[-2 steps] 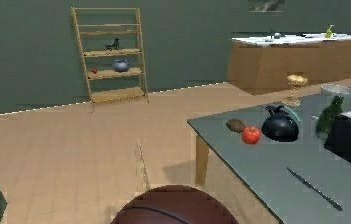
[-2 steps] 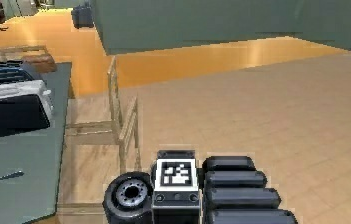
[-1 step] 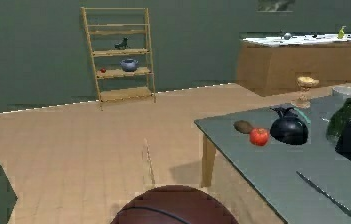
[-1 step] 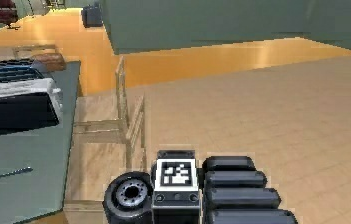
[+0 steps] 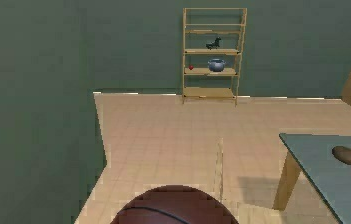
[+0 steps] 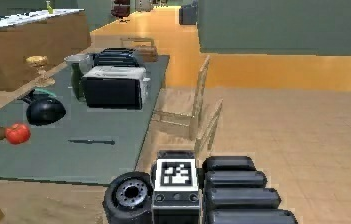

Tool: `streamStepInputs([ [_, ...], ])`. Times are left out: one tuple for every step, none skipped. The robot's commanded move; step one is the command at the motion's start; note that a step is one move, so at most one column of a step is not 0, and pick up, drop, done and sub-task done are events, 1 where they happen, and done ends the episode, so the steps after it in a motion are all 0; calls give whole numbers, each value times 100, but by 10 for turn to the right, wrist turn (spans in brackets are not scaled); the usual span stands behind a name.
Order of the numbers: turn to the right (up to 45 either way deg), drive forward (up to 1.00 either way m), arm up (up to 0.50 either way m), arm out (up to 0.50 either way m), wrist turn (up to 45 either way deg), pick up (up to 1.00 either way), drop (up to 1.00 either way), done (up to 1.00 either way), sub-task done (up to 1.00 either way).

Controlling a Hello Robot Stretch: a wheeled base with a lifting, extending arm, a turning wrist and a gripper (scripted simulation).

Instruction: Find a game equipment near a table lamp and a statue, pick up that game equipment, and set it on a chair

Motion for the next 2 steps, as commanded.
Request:
streamStepInputs([
  [0,20,0,0,0,0,0,0,0],
  [450,0,0,0,0,0,0,0,0],
])
